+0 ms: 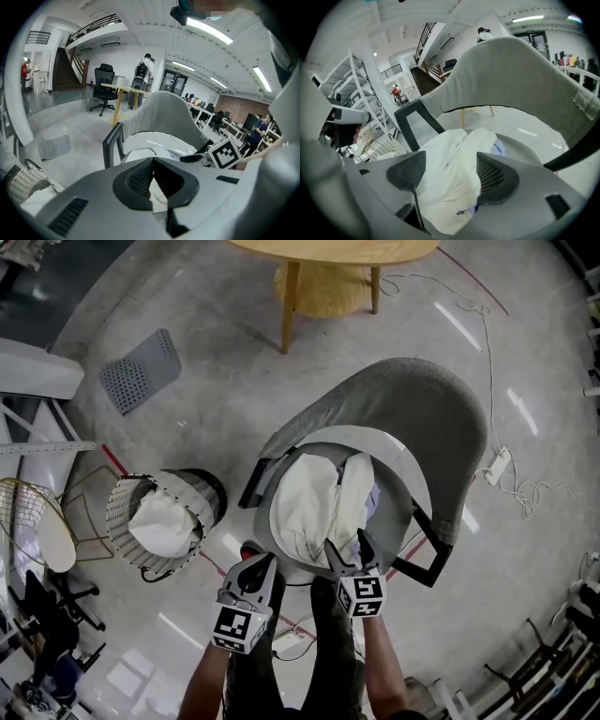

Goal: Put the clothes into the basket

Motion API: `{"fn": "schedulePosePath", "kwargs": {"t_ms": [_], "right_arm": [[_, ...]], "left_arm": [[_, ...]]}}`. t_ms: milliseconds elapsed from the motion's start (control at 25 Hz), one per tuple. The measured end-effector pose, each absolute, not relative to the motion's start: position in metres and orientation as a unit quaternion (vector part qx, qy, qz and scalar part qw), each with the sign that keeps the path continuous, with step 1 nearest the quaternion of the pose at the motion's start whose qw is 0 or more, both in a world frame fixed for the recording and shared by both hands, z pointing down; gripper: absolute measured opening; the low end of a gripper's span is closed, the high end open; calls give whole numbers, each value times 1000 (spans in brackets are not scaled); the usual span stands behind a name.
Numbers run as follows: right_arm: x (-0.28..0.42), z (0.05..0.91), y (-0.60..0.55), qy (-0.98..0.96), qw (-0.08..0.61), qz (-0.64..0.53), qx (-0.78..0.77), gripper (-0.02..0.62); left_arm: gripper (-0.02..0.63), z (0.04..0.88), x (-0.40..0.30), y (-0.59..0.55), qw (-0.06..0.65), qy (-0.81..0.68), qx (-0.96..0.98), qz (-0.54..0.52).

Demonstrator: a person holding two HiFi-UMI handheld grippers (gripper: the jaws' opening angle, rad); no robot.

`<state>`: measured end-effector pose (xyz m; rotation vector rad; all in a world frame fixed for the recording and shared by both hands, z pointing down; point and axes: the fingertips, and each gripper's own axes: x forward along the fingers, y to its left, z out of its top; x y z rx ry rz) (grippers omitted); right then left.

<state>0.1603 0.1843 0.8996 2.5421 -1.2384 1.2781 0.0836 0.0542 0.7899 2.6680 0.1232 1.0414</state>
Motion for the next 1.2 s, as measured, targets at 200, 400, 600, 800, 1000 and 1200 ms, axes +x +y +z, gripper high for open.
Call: {"fn": "schedulePosePath", "kwargs": {"t_ms": [200,400,600,800,1000,1200], "right_arm": [[163,927,185,-388,27,434,812,341],[160,949,180,-388,37,453,802,342],[156,966,174,-385,46,466,796,342],[158,986,172,-375,57,478,792,342],[159,996,174,-368,93,485,788,326],[158,995,173,-376,117,485,781,212]], "left_arm": [[8,800,78,57,146,41,919,364],[8,804,76,64,156,46,916,367],[8,807,74,59,158,42,916,367],[8,809,70,51,166,29,916,365],[8,811,60,42,159,14,917,364],[8,803,57,35,159,3,920,357]]}}
